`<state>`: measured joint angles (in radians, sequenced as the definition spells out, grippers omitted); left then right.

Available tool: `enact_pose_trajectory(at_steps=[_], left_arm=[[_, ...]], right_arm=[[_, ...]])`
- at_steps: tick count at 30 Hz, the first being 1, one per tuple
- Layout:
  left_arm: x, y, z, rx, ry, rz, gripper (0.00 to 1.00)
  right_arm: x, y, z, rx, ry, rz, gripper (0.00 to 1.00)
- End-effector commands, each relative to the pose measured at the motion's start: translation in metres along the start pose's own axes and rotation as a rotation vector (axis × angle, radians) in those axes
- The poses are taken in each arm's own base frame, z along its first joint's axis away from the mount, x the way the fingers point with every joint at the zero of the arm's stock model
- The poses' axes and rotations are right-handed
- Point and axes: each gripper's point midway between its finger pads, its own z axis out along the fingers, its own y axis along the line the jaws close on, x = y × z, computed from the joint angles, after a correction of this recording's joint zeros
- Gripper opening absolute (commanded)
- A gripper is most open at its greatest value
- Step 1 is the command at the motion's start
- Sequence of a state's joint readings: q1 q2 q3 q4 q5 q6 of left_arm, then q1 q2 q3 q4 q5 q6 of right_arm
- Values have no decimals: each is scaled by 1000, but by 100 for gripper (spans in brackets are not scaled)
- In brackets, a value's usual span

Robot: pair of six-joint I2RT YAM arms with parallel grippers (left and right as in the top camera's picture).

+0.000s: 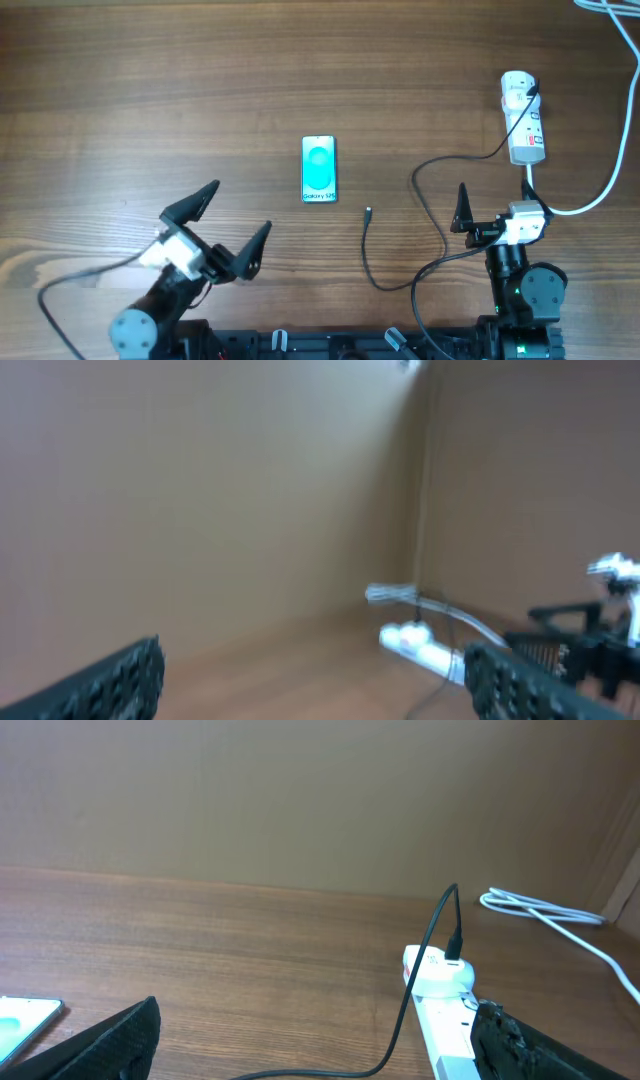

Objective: Plug charger to phone and switch on socket
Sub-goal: 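Reach the left gripper forward over the blue phone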

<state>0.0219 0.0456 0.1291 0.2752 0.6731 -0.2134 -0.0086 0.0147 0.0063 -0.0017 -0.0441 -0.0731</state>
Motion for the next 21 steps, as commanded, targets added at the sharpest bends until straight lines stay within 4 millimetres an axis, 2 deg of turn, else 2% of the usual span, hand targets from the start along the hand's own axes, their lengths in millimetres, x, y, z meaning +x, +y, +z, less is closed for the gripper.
enact_pose_trajectory(at_steps=[1,3,6,7,10,14,18,21], left_arm=[[-26,14,16,-108,220,-212,100],[-21,17,27,-105,410,-308,100],[-42,-10,58,164,515,-502,100],[-46,-11,69,223,514,-532,100],[-34,8,89,168,574,-725,100],[0,18,104,-25,734,-800,100],[27,21,111,-252,1007,-671,100],[45,33,106,-486,1326,-539,100]], right_arm=[[0,0,0,-1,-2,-5,100],[0,0,0,-1,-2,-6,100],[0,0,0,-1,-2,-5,100],[0,0,0,-1,-2,-6,100],[0,0,0,-1,-2,-5,100],[0,0,0,-1,-2,-5,100],[0,0,0,-1,-2,-5,100],[0,0,0,-1,-2,-5,100]])
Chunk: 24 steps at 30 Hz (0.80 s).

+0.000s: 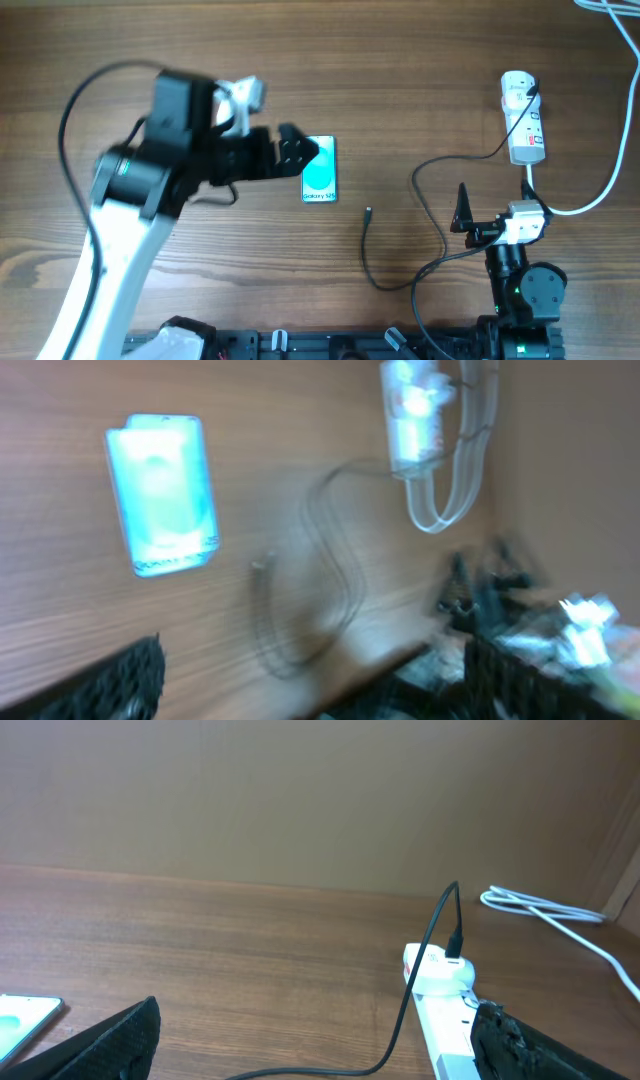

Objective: Plug charger to phone and switch on socket
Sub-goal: 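Reach the left gripper forward over the blue phone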

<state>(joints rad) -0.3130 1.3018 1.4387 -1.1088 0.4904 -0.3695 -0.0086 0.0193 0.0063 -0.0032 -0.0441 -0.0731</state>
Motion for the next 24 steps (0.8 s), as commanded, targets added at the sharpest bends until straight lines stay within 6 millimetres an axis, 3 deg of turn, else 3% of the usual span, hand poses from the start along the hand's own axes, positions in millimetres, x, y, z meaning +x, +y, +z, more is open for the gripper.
enact_pose_trajectory(at_steps=[1,5,9,12,16,24], left_arm=[[-24,31,8,-401,99,27,100],[-28,18,73,-369,265,26,100],[-21,23,118,-391,339,12,100],[-19,52,139,-549,331,-95,100],[-8,72,167,-599,405,-111,100],[-1,93,197,-626,449,-120,100]], right_arm=[[-2,0,0,0,-8,-6,100],[-2,0,0,0,-8,-6,100],[-2,0,0,0,-8,-6,100],[-2,0,0,0,-8,-5,100],[-2,0,0,0,-8,-6,100],[-2,0,0,0,-8,-6,100]])
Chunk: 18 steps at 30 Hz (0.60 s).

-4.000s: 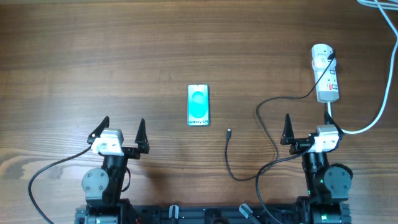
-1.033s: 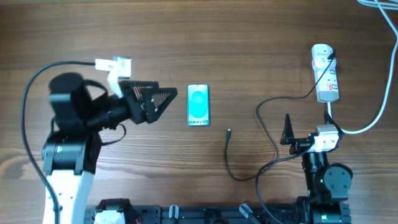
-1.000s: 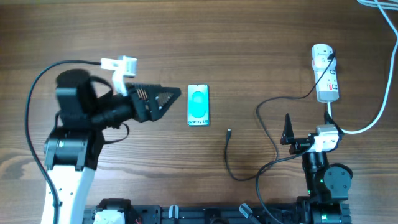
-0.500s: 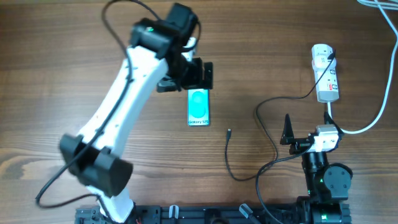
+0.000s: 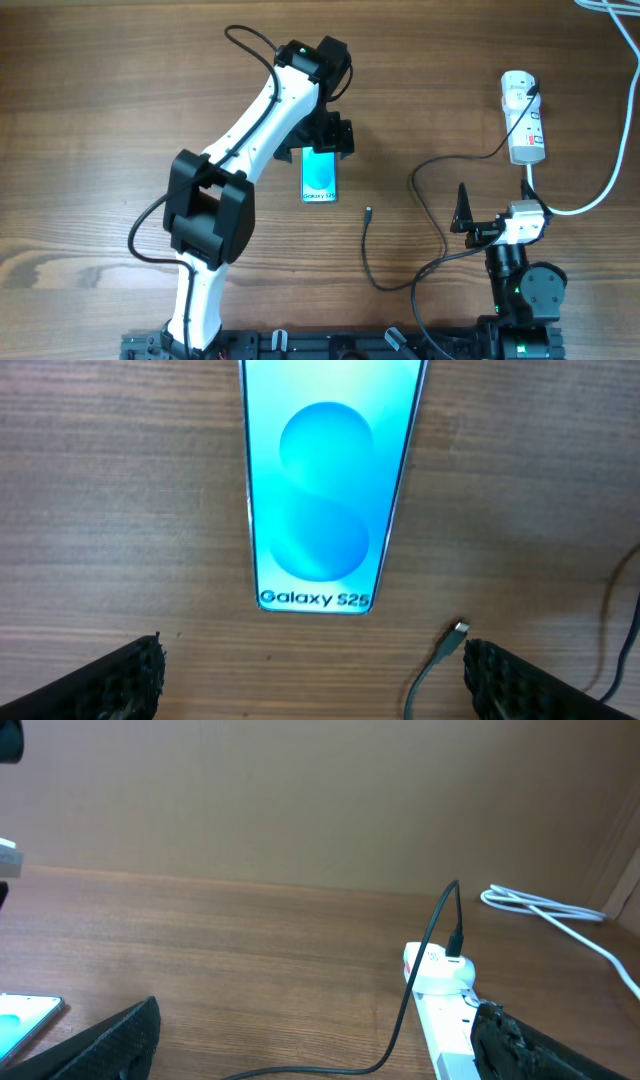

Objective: Plug charger to phone and switch on socket
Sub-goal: 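Reach the left gripper forward over the blue phone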

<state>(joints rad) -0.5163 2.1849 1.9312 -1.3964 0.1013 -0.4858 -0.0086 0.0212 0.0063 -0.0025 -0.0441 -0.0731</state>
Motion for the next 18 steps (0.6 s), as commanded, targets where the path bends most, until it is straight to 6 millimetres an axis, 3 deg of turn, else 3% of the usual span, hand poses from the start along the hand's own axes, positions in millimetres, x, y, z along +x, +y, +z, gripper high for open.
enact_pose_trajectory(at_steps=[1,12,18], left_arm=[[-10,-3,7,-1,-31,-11,100],[-12,8,57,-33,-38,-19,100],[-15,6,69,-33,-65,-31,100]], right_arm=[[-2,0,0,0,-9,-6,100],[-2,0,0,0,-9,-6,100],[-2,0,0,0,-9,-6,100]])
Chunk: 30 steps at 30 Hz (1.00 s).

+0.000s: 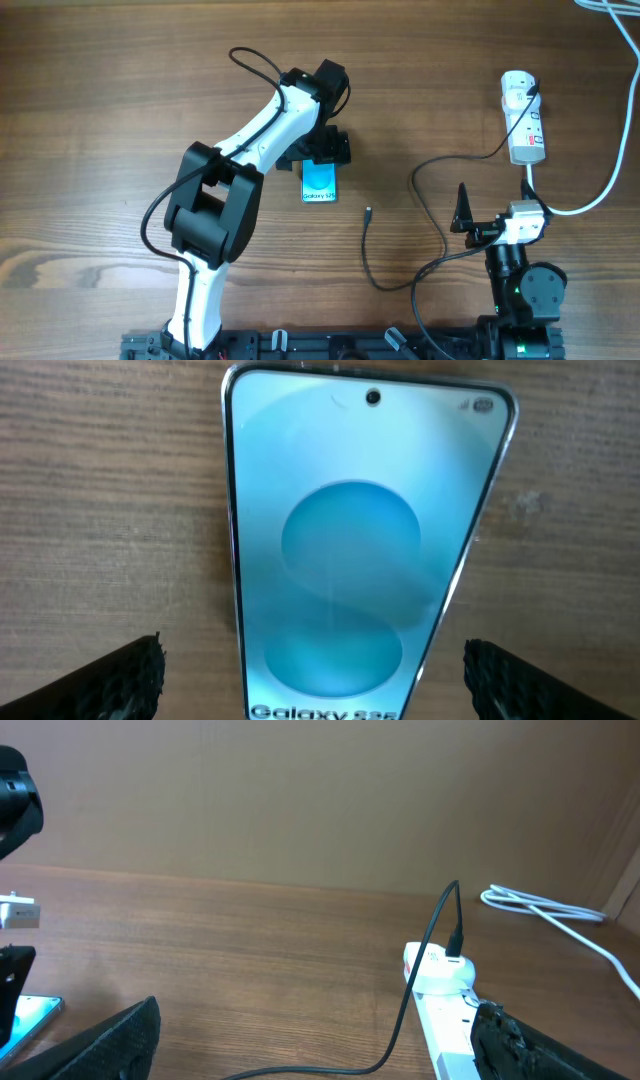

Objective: Plug charger to phone and switch on socket
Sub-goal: 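Reach the left gripper forward over the blue phone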

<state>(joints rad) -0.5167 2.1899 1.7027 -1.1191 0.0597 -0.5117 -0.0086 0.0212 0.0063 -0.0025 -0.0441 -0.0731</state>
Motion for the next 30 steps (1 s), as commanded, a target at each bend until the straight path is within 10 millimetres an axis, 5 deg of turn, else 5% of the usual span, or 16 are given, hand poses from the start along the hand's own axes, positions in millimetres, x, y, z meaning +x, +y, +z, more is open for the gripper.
enact_pose_trajectory(at_steps=[1,8,17,30], left_arm=[[1,-4,11,-18,-11,2,100],[-2,-1,12,-66,-48,18,100],[13,0,40,-28,-6,45,100],[7,-4,42,-12,-33,46,95]], right_arm=[[-2,0,0,0,-9,-6,100],[-2,0,0,0,-9,-6,100],[-2,0,0,0,-9,-6,100],[-2,0,0,0,-9,-6,100]])
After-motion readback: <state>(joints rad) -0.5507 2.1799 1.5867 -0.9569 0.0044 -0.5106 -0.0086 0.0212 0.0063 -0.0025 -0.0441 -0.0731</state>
